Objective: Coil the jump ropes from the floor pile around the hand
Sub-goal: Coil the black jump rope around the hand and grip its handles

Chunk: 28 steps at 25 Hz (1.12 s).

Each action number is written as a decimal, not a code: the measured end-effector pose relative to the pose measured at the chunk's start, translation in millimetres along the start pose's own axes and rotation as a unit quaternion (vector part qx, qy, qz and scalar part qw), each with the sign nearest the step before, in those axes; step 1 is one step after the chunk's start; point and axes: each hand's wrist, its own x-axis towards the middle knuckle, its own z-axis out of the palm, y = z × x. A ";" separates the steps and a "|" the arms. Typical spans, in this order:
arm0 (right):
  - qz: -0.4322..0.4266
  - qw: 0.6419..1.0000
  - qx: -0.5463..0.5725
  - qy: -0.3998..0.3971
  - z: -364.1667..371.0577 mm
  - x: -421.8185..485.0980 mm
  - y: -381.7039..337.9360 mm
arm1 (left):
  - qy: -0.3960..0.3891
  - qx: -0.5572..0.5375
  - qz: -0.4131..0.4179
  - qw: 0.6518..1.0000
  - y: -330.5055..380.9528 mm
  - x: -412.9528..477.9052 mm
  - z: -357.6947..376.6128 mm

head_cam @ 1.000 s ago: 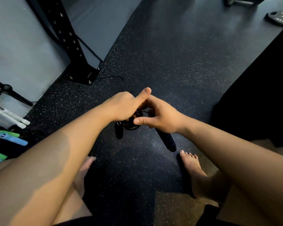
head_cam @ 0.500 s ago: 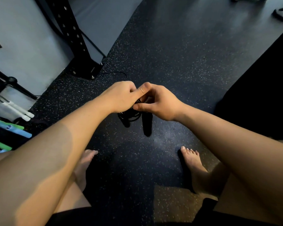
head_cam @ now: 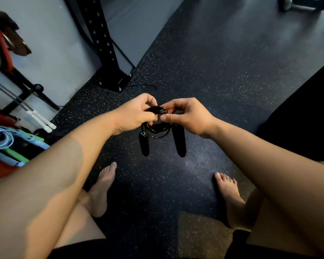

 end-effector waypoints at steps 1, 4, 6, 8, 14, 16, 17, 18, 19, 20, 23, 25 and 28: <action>0.004 1.000 0.017 0.007 2.2 2.0 -1.0 | 0.012 -0.001 0.006 1.000 -3.9 -2.9 -3.3; 0.018 0.996 0.089 0.014 12.1 8.7 -5.3 | 0.062 0.006 0.025 0.998 -14.4 -11.0 -12.7; 0.024 0.992 0.119 0.012 23.6 13.1 -8.0 | 0.095 0.024 0.040 0.994 -21.2 -18.9 -19.4; 0.024 0.992 0.126 0.009 36.9 17.0 -11.8 | 0.121 0.027 0.049 0.991 -26.1 -30.7 -26.1; -0.003 0.993 0.121 -0.003 92.1 35.4 -28.5 | 0.246 -0.023 0.058 0.967 -47.2 -85.9 -56.8; -0.013 0.992 0.125 -0.023 117.0 39.6 -38.8 | 0.274 -0.047 0.058 0.959 -57.0 -111.9 -68.5; -0.016 0.992 0.123 -0.036 131.9 42.4 -45.4 | 0.287 -0.048 0.057 0.955 -62.2 -125.7 -74.1; -0.017 0.992 0.116 -0.050 147.4 46.3 -53.2 | 0.305 -0.045 0.053 0.950 -68.1 -138.7 -80.3; -0.017 0.993 0.101 -0.060 160.7 51.0 -59.6 | 0.322 -0.040 0.049 0.945 -73.7 -149.4 -85.8; -0.017 0.994 0.080 -0.067 172.0 55.5 -65.4 | 0.335 -0.039 0.047 0.940 -79.2 -159.3 -91.0; -0.012 0.993 0.039 -0.113 212.1 69.6 -73.6 | 0.366 -0.042 0.035 0.929 -101.6 -193.8 -105.2; -0.012 0.987 0.055 -0.150 246.8 79.1 -71.9 | 0.400 -0.043 0.025 0.915 -125.6 -215.6 -113.0; 0.001 0.979 0.081 -0.184 305.5 94.8 -66.3 | 0.463 -0.050 0.001 0.885 -164.6 -241.8 -129.2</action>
